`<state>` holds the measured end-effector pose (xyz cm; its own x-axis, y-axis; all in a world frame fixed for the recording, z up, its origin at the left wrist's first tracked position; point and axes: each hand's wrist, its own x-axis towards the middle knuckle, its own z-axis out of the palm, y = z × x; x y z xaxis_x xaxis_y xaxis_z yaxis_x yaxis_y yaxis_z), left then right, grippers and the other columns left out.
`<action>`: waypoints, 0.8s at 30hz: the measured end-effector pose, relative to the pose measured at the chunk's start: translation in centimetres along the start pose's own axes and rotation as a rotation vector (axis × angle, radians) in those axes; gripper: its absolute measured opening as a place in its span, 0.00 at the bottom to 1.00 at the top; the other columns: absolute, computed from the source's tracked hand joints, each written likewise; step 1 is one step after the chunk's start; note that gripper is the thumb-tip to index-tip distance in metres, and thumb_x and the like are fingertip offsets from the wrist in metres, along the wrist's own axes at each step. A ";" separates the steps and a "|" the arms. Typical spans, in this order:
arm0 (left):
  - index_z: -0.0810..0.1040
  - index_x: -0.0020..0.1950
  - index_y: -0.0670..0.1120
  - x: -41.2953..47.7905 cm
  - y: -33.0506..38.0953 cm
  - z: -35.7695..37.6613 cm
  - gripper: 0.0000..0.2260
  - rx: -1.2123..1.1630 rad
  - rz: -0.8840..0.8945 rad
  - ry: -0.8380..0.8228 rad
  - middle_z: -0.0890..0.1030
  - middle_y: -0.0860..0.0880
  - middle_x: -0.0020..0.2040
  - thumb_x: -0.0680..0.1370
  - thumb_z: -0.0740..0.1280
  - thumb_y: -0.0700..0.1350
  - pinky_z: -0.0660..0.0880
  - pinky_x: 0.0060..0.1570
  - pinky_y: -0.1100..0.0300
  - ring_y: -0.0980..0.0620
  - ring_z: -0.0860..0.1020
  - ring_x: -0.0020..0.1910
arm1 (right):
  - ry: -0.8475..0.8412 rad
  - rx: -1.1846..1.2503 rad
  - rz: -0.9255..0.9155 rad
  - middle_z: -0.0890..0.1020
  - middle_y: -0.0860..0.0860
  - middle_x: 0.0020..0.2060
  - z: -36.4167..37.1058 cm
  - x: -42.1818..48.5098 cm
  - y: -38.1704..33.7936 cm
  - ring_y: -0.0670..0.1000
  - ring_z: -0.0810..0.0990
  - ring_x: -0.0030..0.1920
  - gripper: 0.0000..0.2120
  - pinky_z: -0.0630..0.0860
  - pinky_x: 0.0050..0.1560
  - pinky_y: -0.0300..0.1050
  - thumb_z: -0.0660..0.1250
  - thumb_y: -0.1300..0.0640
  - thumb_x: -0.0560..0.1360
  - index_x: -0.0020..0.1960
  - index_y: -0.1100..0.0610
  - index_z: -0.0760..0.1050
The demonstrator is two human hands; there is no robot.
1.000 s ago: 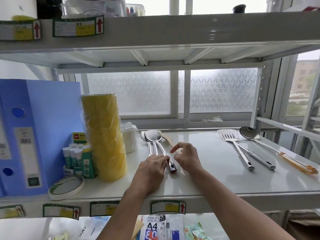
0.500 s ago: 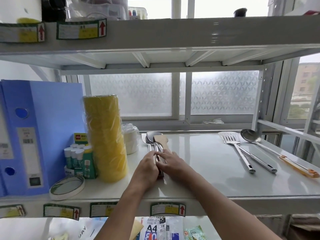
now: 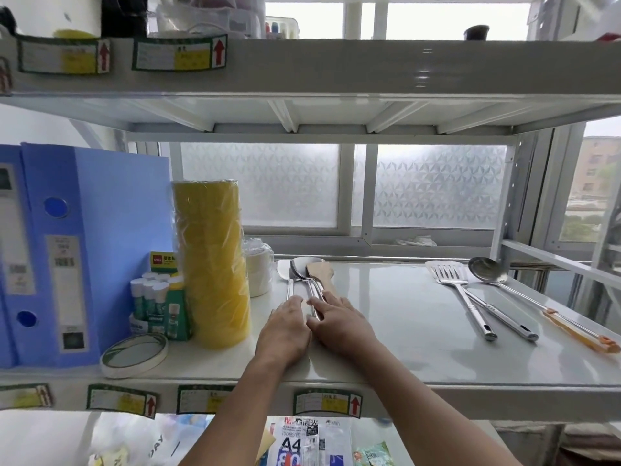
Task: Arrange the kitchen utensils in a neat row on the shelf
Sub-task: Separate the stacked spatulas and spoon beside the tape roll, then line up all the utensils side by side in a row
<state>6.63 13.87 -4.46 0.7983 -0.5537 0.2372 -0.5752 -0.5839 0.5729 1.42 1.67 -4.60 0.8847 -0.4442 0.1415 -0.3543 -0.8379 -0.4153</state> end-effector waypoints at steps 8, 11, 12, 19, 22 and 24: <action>0.62 0.80 0.47 0.0 0.0 0.1 0.26 0.028 -0.024 0.040 0.68 0.46 0.78 0.81 0.55 0.38 0.64 0.72 0.51 0.44 0.67 0.76 | 0.055 0.023 0.092 0.57 0.48 0.80 -0.2 -0.5 0.2 0.58 0.53 0.80 0.29 0.54 0.78 0.54 0.54 0.42 0.75 0.77 0.41 0.62; 0.62 0.79 0.47 0.0 -0.1 0.0 0.26 0.028 -0.026 0.040 0.68 0.46 0.78 0.80 0.55 0.37 0.64 0.72 0.51 0.44 0.66 0.75 | 0.101 0.033 0.109 0.61 0.51 0.78 0.0 -0.5 0.2 0.57 0.59 0.77 0.30 0.60 0.75 0.55 0.54 0.42 0.73 0.75 0.42 0.66; 0.62 0.79 0.47 0.0 -0.1 0.0 0.26 0.027 -0.026 0.039 0.68 0.47 0.78 0.80 0.56 0.37 0.65 0.71 0.50 0.44 0.66 0.75 | 0.110 0.035 0.109 0.62 0.52 0.77 0.0 -0.6 0.2 0.56 0.60 0.77 0.30 0.61 0.75 0.55 0.55 0.41 0.73 0.74 0.42 0.66; 0.66 0.77 0.47 -0.1 -0.2 0.1 0.23 0.025 -0.028 0.047 0.72 0.45 0.75 0.81 0.58 0.38 0.67 0.69 0.51 0.44 0.69 0.73 | 0.101 0.015 0.106 0.62 0.51 0.78 -0.1 -0.6 0.2 0.58 0.59 0.77 0.29 0.60 0.74 0.56 0.55 0.42 0.74 0.75 0.42 0.66; 0.69 0.73 0.46 0.0 -0.2 0.2 0.19 0.031 -0.031 0.059 0.75 0.45 0.72 0.81 0.58 0.39 0.69 0.66 0.52 0.45 0.72 0.70 | 0.103 0.012 0.102 0.63 0.51 0.78 -0.2 -0.6 0.2 0.57 0.59 0.77 0.29 0.61 0.74 0.55 0.55 0.42 0.75 0.75 0.43 0.66; 0.71 0.70 0.45 0.0 -0.2 0.2 0.16 0.042 -0.029 0.061 0.76 0.45 0.71 0.82 0.58 0.40 0.70 0.66 0.53 0.46 0.73 0.69 | 0.106 0.013 0.102 0.63 0.51 0.78 -0.2 -0.6 0.2 0.57 0.59 0.77 0.29 0.61 0.74 0.55 0.56 0.42 0.75 0.75 0.43 0.66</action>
<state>6.73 13.86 -4.72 0.8234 -0.4998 0.2687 -0.5575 -0.6243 0.5472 0.74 1.75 -4.60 0.8074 -0.5581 0.1916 -0.4357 -0.7828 -0.4442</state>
